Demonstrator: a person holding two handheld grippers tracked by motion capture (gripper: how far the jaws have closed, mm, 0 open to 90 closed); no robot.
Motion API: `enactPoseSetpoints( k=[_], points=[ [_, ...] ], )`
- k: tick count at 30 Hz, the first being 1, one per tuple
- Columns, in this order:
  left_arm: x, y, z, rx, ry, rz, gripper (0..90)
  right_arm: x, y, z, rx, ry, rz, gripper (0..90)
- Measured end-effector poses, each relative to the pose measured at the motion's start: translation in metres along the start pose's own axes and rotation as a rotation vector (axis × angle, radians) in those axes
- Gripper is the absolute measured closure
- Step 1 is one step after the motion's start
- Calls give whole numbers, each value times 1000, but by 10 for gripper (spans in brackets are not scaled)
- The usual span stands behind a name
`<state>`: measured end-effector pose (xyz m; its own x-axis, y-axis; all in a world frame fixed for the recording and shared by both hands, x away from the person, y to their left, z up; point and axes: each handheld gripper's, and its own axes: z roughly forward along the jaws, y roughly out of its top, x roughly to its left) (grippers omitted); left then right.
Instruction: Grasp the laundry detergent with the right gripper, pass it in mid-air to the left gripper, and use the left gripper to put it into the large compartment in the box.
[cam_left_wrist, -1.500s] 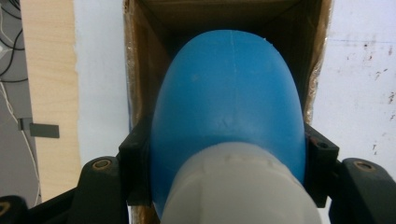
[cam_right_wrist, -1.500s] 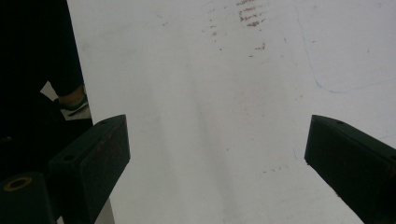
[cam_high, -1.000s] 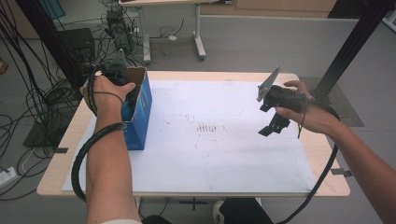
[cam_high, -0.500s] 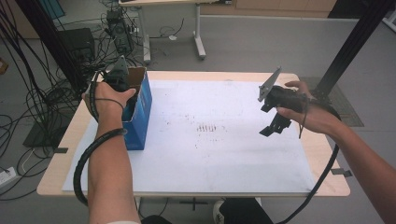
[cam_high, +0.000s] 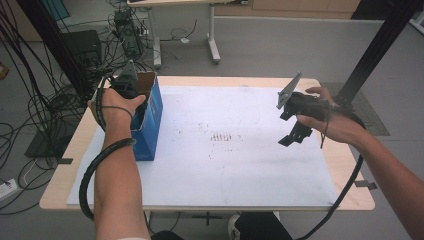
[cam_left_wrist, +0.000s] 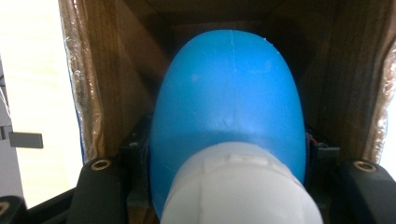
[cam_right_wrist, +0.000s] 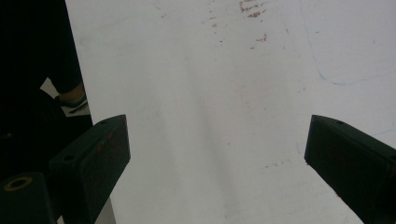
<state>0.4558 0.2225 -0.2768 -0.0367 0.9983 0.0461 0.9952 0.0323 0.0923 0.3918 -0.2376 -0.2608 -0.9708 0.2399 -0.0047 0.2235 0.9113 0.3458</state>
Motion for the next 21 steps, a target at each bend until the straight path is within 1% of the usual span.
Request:
enactPoseSetpoints(
  k=[5,21],
  points=[
    [0,1,0,2,0,-3,372,-1,-1,0,2,1,6,68],
    [-1,1,0,4,1,-5,371,-1,-1,0,14,-11,2,68]
  ],
)
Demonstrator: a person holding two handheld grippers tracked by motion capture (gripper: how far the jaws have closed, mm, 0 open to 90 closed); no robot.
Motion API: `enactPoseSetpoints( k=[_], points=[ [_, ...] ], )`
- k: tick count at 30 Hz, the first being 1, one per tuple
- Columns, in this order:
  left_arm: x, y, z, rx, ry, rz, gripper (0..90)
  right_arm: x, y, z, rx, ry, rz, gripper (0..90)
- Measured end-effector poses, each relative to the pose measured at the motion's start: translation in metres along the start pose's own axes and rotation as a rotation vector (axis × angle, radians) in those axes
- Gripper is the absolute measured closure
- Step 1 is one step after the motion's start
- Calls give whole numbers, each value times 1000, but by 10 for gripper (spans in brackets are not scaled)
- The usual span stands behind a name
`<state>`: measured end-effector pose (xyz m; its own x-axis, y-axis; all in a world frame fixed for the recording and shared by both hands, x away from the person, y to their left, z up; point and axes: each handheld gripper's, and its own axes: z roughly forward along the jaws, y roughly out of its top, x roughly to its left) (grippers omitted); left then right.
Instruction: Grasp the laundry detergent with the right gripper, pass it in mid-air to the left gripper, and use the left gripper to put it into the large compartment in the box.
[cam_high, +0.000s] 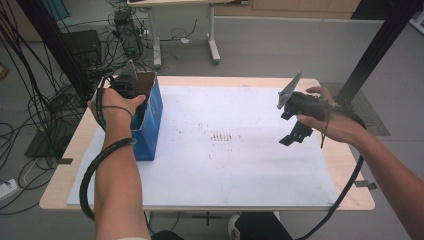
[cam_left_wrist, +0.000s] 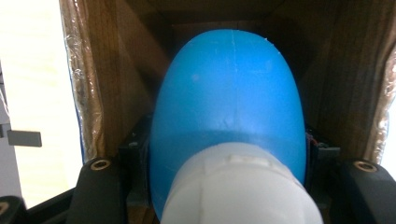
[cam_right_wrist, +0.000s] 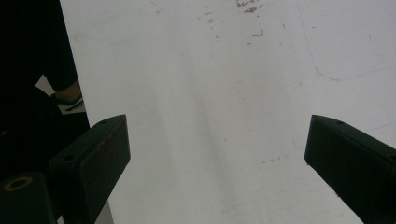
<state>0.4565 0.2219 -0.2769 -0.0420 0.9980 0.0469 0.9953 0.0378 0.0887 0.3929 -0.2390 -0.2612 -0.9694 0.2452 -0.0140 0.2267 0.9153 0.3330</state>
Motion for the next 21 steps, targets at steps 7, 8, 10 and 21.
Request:
enactPoseSetpoints(
  k=[7,8,10,21],
  points=[
    [-1,0,0,0,4,-3,371,-1,-1,-1,-6,0,-1,68],
    [-1,0,0,-1,4,-2,371,-1,-1,-1,-2,-3,-3,68],
    [-1,0,0,0,4,-2,371,-1,-1,-1,-5,-2,-1,69],
    [-1,0,0,-1,5,-4,371,-1,-2,-2,0,-8,-2,70]
  ],
)
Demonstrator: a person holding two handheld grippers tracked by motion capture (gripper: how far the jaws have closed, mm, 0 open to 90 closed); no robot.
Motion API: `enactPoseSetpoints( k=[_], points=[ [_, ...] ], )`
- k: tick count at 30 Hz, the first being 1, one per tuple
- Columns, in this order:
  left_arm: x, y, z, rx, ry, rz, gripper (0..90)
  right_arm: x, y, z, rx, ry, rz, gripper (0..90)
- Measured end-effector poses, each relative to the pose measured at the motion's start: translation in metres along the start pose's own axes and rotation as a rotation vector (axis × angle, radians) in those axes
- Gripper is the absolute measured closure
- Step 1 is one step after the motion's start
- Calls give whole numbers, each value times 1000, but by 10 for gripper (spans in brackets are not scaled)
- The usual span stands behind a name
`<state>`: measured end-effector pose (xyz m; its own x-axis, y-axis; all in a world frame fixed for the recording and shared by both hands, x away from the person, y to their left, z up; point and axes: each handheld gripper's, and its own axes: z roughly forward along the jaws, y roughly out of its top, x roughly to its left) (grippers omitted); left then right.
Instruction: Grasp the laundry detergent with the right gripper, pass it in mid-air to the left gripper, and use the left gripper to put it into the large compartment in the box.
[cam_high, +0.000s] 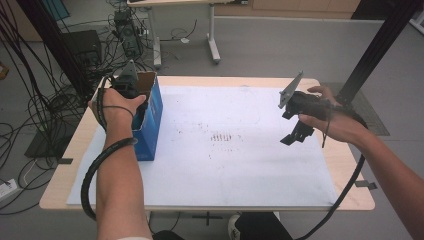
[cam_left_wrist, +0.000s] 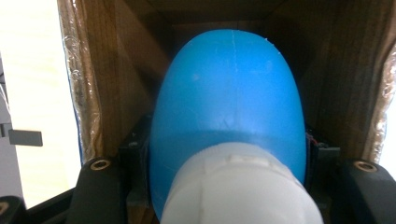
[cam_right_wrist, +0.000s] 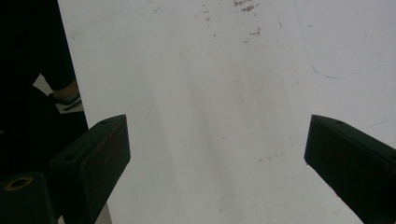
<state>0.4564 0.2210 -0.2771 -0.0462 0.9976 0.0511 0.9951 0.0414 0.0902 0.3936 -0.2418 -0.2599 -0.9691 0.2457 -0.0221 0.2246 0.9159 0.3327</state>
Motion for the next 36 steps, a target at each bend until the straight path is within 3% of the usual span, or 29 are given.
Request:
enactPoseSetpoints(
  k=[36],
  points=[
    [0,-1,0,-7,2,0,369,1,4,-1,6,-3,-10,70]
  ],
)
